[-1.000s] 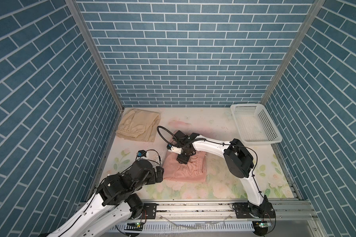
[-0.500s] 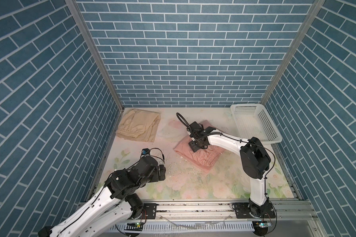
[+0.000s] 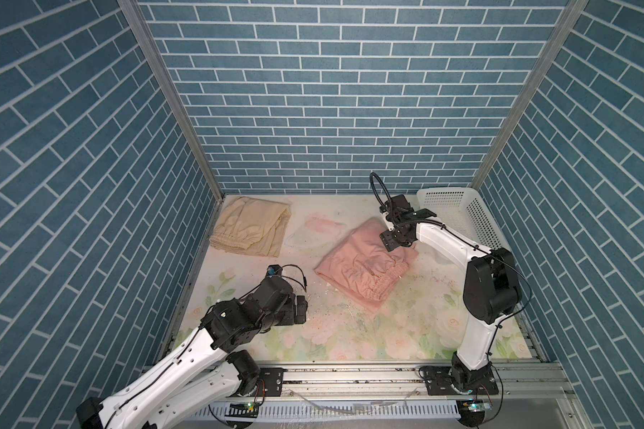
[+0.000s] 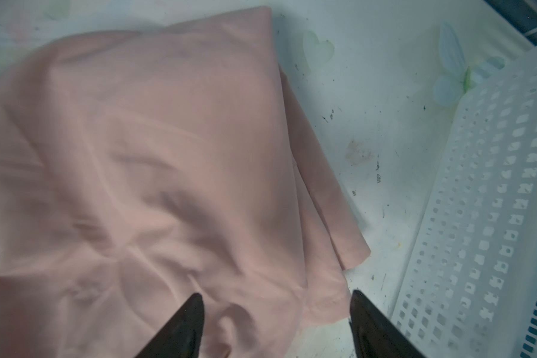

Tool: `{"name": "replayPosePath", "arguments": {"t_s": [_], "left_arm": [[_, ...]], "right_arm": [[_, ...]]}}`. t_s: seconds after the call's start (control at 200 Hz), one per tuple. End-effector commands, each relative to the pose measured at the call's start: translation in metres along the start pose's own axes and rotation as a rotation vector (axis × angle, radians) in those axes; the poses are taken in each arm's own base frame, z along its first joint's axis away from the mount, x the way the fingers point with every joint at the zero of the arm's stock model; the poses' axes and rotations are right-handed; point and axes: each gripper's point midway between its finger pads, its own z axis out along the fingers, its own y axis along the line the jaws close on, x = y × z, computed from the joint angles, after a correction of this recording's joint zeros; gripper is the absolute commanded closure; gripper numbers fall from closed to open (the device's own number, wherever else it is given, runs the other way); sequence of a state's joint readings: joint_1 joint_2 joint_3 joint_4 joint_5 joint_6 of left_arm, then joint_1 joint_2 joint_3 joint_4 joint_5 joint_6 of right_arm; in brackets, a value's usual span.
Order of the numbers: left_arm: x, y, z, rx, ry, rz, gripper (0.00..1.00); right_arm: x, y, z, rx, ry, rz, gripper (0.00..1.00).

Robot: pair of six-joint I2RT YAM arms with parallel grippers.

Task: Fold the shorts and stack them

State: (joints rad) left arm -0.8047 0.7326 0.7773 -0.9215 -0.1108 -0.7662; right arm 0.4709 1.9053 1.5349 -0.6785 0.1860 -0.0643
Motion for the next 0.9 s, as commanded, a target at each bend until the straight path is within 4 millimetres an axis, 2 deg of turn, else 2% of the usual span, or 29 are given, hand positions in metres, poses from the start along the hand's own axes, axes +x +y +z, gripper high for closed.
{"name": "replayPosePath", "arguments": {"t_s": [0.0, 0.13, 0.26, 0.425, 0.655, 0.895], "left_arm": [[0.005, 0.007, 0.005, -0.021, 0.014, 0.011, 0.0], [0.006, 0.005, 0.008, -0.014, 0.023, 0.01, 0.0], [0.005, 0.004, 0.009, -0.012, 0.019, 0.013, 0.0], [0.0, -0.007, 0.015, 0.021, 0.02, 0.018, 0.0], [-0.005, -0.012, 0.019, 0.012, 0.041, 0.055, 0.0], [-0.018, -0.006, 0.015, -0.029, 0.017, 0.034, 0.0]], "right_arm": [[-0.014, 0.001, 0.015, -0.076, -0.017, -0.039, 0.25], [-0.023, -0.011, 0.039, -0.17, -0.007, 0.03, 0.25], [-0.013, -0.013, 0.062, -0.198, 0.044, 0.048, 0.25], [0.006, -0.002, 0.074, -0.282, 0.095, 0.135, 0.25], [0.046, 0.019, 0.068, -0.36, 0.129, 0.277, 0.26], [0.086, 0.015, 0.04, -0.282, 0.073, 0.468, 0.27]]}}
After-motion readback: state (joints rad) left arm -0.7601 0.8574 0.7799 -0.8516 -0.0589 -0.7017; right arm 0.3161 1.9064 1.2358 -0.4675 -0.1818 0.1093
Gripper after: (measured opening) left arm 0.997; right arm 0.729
